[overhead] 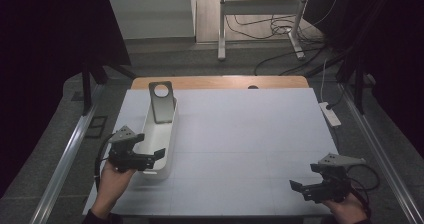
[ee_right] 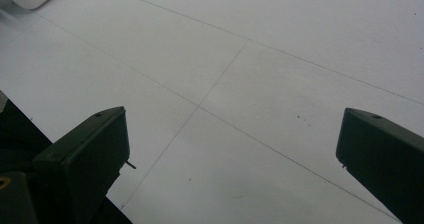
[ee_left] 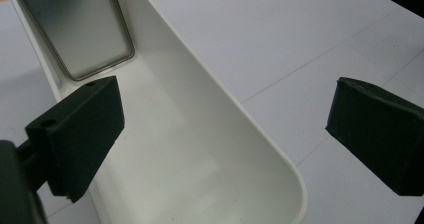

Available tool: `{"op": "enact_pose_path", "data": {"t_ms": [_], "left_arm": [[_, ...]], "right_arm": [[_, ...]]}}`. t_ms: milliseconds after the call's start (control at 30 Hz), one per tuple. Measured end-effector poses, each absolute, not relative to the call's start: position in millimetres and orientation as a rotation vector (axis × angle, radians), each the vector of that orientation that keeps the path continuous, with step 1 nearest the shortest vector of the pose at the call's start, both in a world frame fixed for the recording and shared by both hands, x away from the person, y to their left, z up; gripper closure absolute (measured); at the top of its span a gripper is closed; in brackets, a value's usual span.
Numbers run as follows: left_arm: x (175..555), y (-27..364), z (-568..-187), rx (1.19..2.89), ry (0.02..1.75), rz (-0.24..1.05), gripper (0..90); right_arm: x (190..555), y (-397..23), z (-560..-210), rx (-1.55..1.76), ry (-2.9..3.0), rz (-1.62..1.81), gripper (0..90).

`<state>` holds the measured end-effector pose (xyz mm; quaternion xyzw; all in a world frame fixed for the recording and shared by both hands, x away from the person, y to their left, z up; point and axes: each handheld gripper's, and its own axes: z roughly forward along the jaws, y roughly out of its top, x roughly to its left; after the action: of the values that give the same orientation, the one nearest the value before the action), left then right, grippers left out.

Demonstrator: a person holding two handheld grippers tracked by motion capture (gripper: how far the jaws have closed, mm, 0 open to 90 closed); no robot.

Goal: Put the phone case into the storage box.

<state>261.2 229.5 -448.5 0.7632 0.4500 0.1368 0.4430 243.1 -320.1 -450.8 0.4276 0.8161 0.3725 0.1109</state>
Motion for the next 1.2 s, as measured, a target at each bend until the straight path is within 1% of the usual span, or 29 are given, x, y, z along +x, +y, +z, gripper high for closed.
{"op": "enact_pose_path", "data": {"t_ms": [433, 1200], "left_arm": [[248.5, 232.2, -449.0, 1.881, 1.121, 0.322, 2.3], [226.2, 245.0, -451.0, 1.864, 1.143, 0.347, 2.1]], "right_arm": [[243.1, -320.1, -450.8, 1.256, 2.398, 1.095, 1.1], [243.1, -319.9, -450.8, 1.256, 2.398, 1.093, 1.1]]}}
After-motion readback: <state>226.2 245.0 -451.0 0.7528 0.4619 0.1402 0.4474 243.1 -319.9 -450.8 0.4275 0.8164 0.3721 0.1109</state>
